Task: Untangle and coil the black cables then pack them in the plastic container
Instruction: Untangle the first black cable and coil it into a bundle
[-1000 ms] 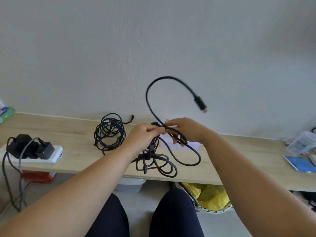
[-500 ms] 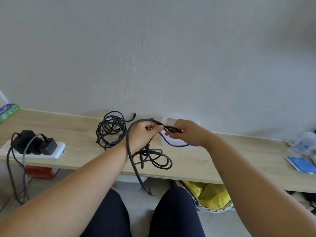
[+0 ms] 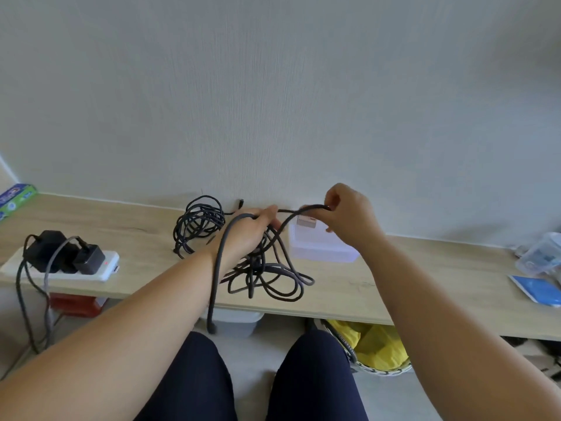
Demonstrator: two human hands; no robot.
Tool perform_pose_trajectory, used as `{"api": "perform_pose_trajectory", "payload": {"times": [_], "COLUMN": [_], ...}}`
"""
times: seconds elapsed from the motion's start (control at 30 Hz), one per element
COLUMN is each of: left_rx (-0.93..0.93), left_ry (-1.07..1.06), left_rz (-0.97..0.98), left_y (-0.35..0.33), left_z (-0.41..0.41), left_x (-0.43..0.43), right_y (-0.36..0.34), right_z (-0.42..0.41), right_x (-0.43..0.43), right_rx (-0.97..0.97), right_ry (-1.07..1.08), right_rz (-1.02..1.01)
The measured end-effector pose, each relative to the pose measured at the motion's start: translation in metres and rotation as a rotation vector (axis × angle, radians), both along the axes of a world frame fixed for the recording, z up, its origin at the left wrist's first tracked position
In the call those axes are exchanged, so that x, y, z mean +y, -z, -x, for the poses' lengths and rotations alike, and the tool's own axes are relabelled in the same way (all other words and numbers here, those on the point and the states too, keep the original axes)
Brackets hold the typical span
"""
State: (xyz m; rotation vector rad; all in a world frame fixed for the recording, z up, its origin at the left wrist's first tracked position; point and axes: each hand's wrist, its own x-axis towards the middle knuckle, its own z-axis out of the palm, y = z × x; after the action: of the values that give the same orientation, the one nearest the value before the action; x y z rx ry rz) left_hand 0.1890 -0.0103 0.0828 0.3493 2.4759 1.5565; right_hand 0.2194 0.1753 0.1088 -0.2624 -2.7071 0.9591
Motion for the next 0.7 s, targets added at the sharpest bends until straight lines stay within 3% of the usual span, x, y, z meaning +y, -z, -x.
{"api": "perform_pose_trajectory", "payload": {"times": [0.23, 0.33, 0.47, 0.53, 0.63, 0.7], "left_rx": [-0.05, -0.098, -0.1, -0.081, -0.138, -0.17], "left_ry": [-0.072, -0.08, -0.127, -0.088, 0.167, 0.349], "left_rz": [-0.045, -0.044, 0.062, 0.079, -0.003, 0.102], "left_y": [0.0, -0.003, -0.004, -0.002, -0.008, -0.012], "left_z": [-0.003, -0.007, -0.009, -0.007, -0.008, -0.007], "left_x": [0.009, 0.017, 0.026, 0.023, 0.013, 0.007], "right_y": [0.002, 0.009, 0.001, -0.008, -0.016, -0.014], "right_z": [0.002, 0.0, -0.003, -0.002, 0.002, 0.007], "right_x": [-0.022, -0.037, -0.05, -0.045, -0.027, -0.015], "right_rx": [0.069, -0.021, -0.402, -0.49, -0.519, -0.515], "right_ry": [0.164, 0.135, -0.12, -0.155, -0.231, -0.221], "right_rz": [0.453, 0.579, 0.521, 0.389, 0.073, -0.008]}}
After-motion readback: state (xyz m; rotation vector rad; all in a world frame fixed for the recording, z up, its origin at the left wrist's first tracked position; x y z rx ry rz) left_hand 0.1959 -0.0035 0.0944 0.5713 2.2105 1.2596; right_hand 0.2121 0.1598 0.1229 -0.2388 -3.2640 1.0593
